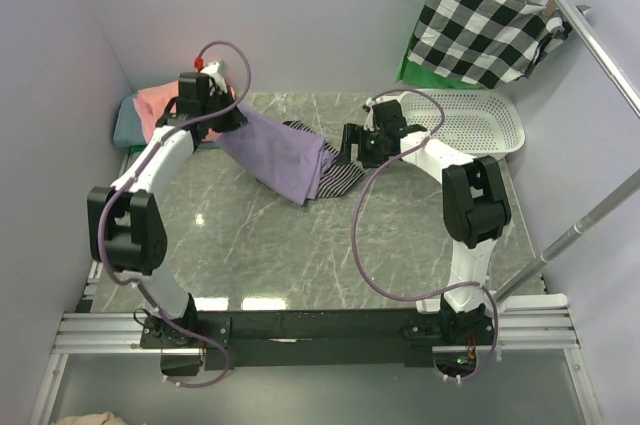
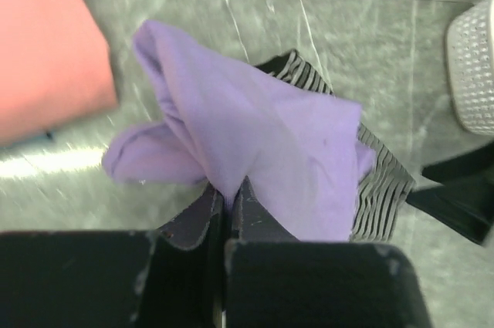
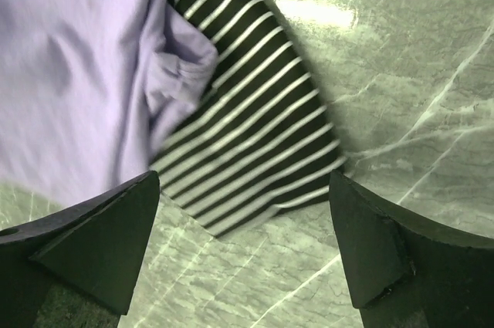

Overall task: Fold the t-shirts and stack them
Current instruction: Neatly place the folded tshirt to the corner

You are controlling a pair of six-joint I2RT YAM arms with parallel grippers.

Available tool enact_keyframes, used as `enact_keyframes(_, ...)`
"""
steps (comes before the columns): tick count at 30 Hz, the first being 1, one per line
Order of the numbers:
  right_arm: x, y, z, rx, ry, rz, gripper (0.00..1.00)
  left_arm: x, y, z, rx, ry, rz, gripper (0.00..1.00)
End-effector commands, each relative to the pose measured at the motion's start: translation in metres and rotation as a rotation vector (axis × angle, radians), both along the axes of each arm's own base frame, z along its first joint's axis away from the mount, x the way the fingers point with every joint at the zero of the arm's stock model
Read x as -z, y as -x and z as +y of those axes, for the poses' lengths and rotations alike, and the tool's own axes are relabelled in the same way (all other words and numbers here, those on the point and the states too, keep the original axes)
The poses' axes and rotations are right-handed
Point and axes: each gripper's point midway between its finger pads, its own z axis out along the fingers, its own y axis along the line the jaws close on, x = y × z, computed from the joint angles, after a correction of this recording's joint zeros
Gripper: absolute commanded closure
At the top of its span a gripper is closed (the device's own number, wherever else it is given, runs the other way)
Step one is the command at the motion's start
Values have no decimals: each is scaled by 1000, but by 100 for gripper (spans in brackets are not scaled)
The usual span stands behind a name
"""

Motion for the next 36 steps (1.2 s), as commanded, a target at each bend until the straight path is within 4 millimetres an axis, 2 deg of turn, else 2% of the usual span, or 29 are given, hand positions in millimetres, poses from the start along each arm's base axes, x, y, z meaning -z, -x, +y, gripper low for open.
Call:
enact_keyframes(1,-24,0,-1,-18,-16,-45,4,-54,-47,10,80,-85,-197,99)
enact_keyframes(3,-21,0,0,-22,-21,-39,4,-55,-61,25,72,-105,-191,99)
enact_keyframes(4,-21,0,1,-22,-26,-36,4,-77,-72,32,63,-123,-245,99)
enact_keyframes(5,-19,0,2,-27,-33,-30,4,-84,-79,45,42,-134,-257,99)
enact_keyframes(6,-19,-1,5,-31,-41,-30,4,-72,-85,52,40,-142,-215,99)
enact_keyframes(7,-17,0,6,-33,-43,-24,4,-101,-95,58,40,-159,-278,99)
enact_keyframes(8,-19,-1,8,-41,-52,-24,4,-107,-101,61,37,-175,-290,99)
enact_keyframes(9,-16,0,10,-43,-55,-16,4,-95,-112,84,1,-189,-265,99)
enact_keyframes(10,-17,0,12,-49,-57,-18,4,-113,-118,94,-13,-205,-301,99)
enact_keyframes(11,-18,-1,14,-51,-61,-21,4,-113,-123,116,-60,-221,-298,99)
enact_keyframes(12,-17,0,17,-56,-62,-17,4,-103,-131,129,-84,-229,-285,99)
enact_keyframes(14,-17,0,19,-60,-62,-16,4,-101,-140,157,-152,-249,-298,99)
enact_keyframes(15,-15,1,22,-65,-64,-10,4,-90,-143,183,-193,-247,-285,99)
enact_keyframes(17,-13,3,25,-74,-66,-5,4,-73,-149,216,-275,-231,-277,99)
enact_keyframes(18,-10,4,27,-78,-64,5,4,-50,-150,243,-314,-215,-235,99)
enact_keyframes(19,-9,6,30,-87,-63,10,4,-38,-151,253,-336,-189,-212,97)
enact_keyframes(21,-9,6,33,-97,-59,8,5,-12,-148,289,-430,-201,-165,86)
enact_keyframes(22,-10,6,37,-102,-57,5,4,3,-143,299,-459,-197,-135,78)
enact_keyframes(23,-12,5,38,-105,-55,0,5,7,-139,312,-503,-203,-127,65)
enact_keyframes(24,-11,7,40,-108,-50,5,4,0,-136,322,-544,-216,-146,47)
enact_keyframes(25,-13,6,42,-110,-47,-1,4,8,-128,333,-609,-232,-127,39)
enact_keyframes(26,-16,5,48,-121,-50,-7,4,5,-123,342,-651,-241,-135,30)
enact_keyframes(27,-19,5,50,-126,-55,-14,4,-13,-119,343,-665,-243,-171,7)
enact_keyframes(28,-20,4,53,-128,-56,-18,4,-15,-112,352,-716,-267,-165,4)
enact_keyframes(30,-27,1,63,-149,-74,-39,4,-42,-106,350,-721,-274,-202,2)
enact_keyframes(32,-36,-3,73,-169,-105,-57,4,-56,-99,344,-719,-261,-223,1)
enact_keyframes(33,-40,-5,81,-177,-122,-68,4,-82,-91,340,-732,-243,-267,1)
enact_keyframes(34,-50,-11,87,-191,-141,-91,4,-86,-86,336,-739,-228,-272,1)
enact_keyframes(36,-48,-12,102,-220,-171,-76,4,-114,-72,319,-719,-179,-321,0)
